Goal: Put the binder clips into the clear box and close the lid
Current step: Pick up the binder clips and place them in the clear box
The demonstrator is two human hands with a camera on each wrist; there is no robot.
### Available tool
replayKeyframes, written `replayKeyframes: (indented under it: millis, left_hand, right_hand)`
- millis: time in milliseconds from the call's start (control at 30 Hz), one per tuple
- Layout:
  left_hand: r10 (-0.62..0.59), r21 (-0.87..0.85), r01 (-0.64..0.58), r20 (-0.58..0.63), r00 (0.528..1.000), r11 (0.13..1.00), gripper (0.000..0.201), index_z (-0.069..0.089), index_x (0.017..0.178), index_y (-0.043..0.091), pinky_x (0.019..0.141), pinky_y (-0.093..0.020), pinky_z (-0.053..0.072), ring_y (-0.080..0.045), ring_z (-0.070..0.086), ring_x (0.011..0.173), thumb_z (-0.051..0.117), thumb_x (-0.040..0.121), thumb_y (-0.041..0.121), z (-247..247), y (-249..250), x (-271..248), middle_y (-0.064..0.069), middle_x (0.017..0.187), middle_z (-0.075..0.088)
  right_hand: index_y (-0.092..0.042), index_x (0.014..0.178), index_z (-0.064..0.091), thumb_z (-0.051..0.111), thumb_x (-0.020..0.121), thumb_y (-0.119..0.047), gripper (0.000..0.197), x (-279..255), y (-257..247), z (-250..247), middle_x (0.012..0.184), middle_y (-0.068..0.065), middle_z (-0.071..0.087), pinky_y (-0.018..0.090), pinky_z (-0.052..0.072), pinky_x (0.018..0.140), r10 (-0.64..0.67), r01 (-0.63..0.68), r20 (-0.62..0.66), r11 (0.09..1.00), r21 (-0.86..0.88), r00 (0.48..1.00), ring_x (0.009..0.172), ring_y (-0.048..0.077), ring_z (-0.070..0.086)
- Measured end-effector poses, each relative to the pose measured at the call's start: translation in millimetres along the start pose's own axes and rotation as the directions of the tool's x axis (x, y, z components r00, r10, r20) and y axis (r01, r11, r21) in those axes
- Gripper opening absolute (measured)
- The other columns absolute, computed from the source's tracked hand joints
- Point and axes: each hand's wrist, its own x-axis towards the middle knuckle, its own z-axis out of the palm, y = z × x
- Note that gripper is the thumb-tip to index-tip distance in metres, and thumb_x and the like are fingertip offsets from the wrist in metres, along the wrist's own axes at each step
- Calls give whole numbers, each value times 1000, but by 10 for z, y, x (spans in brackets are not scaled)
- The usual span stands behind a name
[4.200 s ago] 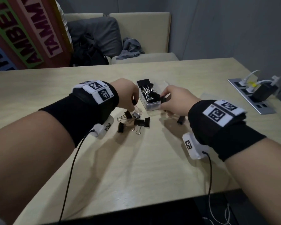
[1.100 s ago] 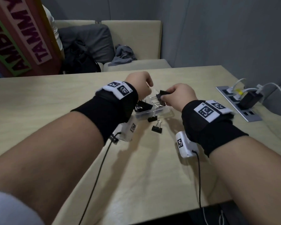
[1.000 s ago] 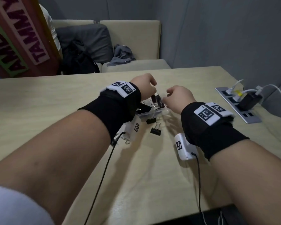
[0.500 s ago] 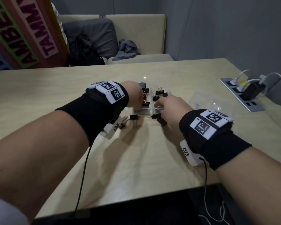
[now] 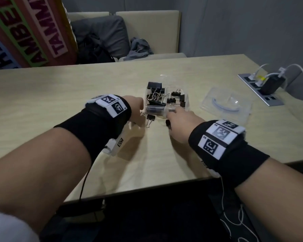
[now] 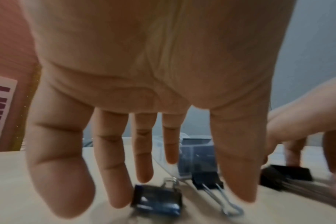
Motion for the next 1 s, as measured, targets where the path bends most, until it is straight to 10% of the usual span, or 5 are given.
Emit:
replayKeyframes:
  millis: [233,467,600,833,1000]
  left_hand:
    - [-30,12,30,-6,1000,999,49,64,112,8,58,-27,44,-23,61,79,62,86,49,162,305,88,-7,95,68]
    - [-115,125,110,31,993,986,30,62,97,8,90,-51,53,-40,64,102,50,91,35,375,346,550,-19,109,68]
    - [-33,176,29,22,999,984,32,62,116,9,73,-24,48,-26,58,104,54,94,30,161,363,170,-9,118,59]
    - [48,125,-48,-1,999,991,36,58,121,4,68,-29,41,-29,64,97,59,91,24,224,449,206,-10,96,65]
    - [92,163,-88,-20,996,983,25,62,113,7,66,-32,42,-28,55,80,52,93,18,245,436,220,-6,85,54]
  right_hand:
    - [-20,139,44,49,96,-19,43,65,-62,5,138,12,37,45,45,94,154,-147,63,984,-101,986,124,42,41]
    - [-6,124,56,47,93,-6,33,117,-20,-59,119,14,62,33,48,84,23,-18,46,994,-108,999,111,30,57]
    - [-11,118,62,49,87,-2,35,175,8,-35,116,12,64,34,52,85,58,-57,55,998,-21,997,105,30,61]
    - [-9,112,69,51,87,-4,30,188,18,-36,110,7,71,30,55,82,-8,10,44,999,-45,999,99,27,67]
    - [-14,100,72,60,84,-2,23,99,144,-329,90,-3,61,28,52,81,74,-18,-144,935,354,987,88,19,60]
